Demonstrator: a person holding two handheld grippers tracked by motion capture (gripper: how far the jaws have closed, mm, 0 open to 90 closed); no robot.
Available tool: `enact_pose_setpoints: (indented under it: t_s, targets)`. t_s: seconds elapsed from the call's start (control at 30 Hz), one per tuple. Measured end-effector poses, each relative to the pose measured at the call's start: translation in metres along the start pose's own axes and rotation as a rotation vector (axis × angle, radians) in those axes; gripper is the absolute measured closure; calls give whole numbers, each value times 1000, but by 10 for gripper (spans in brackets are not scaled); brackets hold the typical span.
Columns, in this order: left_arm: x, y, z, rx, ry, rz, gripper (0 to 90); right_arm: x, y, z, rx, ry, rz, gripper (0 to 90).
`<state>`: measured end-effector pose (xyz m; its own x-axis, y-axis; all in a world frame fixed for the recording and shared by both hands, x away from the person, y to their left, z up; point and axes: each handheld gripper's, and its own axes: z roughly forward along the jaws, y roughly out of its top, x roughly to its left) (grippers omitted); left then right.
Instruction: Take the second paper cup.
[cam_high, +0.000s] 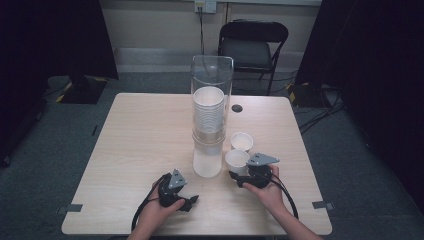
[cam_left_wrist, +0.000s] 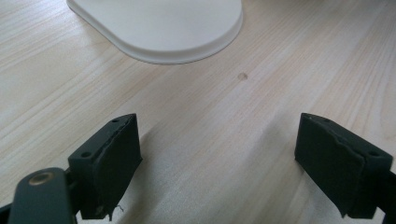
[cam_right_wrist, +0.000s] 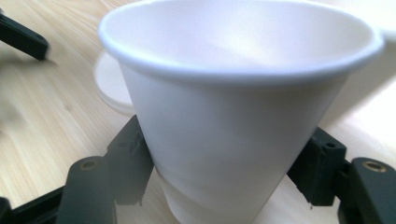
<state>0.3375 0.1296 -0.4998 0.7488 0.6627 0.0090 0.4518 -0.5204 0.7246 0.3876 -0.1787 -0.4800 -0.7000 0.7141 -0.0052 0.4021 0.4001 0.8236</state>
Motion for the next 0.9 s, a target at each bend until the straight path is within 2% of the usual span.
enact_pose_setpoints:
  t_s: [0.13,0.43,0.57,0.73,0.9]
  targets:
    - [0,0,0,0,0,0,139,-13,-10,-4,-7,-20,36,310]
    - [0,0,1,-10,-8,-2,138,-20,-12,0,-5,-43,45,294]
    - [0,0,0,1,0,0,138,-17,-12,-2,7,-30,49,192]
    - [0,0,0,0,-1,-1,138,-19,-16,-12,-10,-30,64,155]
    - [0,0,0,0,0,-1,138,-25,-21,-23,13,-30,66,146]
